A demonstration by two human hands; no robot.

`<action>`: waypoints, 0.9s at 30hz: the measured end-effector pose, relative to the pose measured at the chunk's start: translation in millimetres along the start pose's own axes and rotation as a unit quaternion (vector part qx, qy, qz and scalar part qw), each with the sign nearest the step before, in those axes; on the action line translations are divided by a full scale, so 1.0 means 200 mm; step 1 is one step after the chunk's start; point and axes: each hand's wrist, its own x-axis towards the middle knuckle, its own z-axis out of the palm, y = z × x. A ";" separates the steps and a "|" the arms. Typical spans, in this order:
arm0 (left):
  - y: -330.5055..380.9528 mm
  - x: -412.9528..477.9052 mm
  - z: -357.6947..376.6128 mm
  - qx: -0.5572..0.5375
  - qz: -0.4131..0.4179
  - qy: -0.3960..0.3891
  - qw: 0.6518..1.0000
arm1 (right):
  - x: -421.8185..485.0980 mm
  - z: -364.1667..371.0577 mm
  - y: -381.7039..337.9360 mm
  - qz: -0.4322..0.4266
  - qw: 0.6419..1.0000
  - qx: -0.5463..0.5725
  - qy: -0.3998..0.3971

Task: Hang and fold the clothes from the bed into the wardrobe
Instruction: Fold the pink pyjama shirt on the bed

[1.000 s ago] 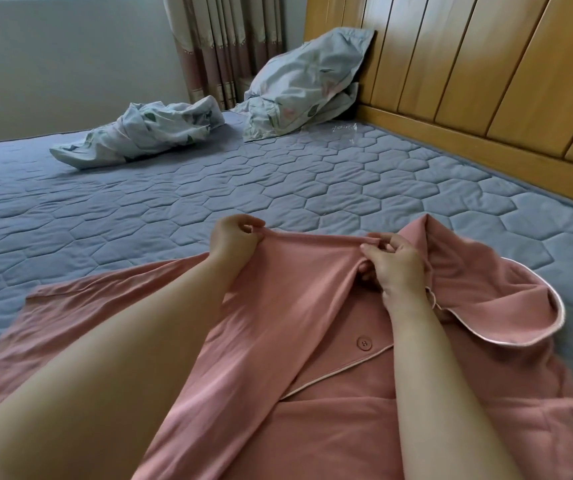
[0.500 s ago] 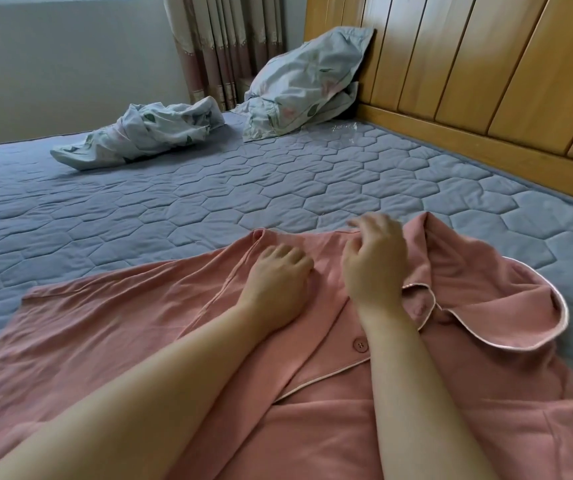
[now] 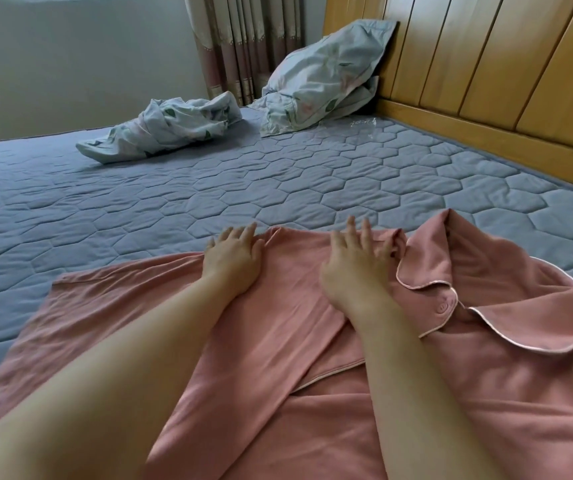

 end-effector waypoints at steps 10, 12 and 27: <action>-0.46 0.00 -0.18 0.114 -0.172 0.052 0.977 | -0.08 0.23 -0.14 -0.068 0.994 0.038 -0.076; -0.55 -0.02 -0.19 0.085 -0.185 0.082 0.976 | -0.08 0.24 -0.14 -0.067 0.994 0.038 -0.073; -1.07 -0.57 -0.39 -0.156 -0.376 -0.001 0.913 | -0.10 0.14 -0.35 0.005 0.974 -0.179 -0.137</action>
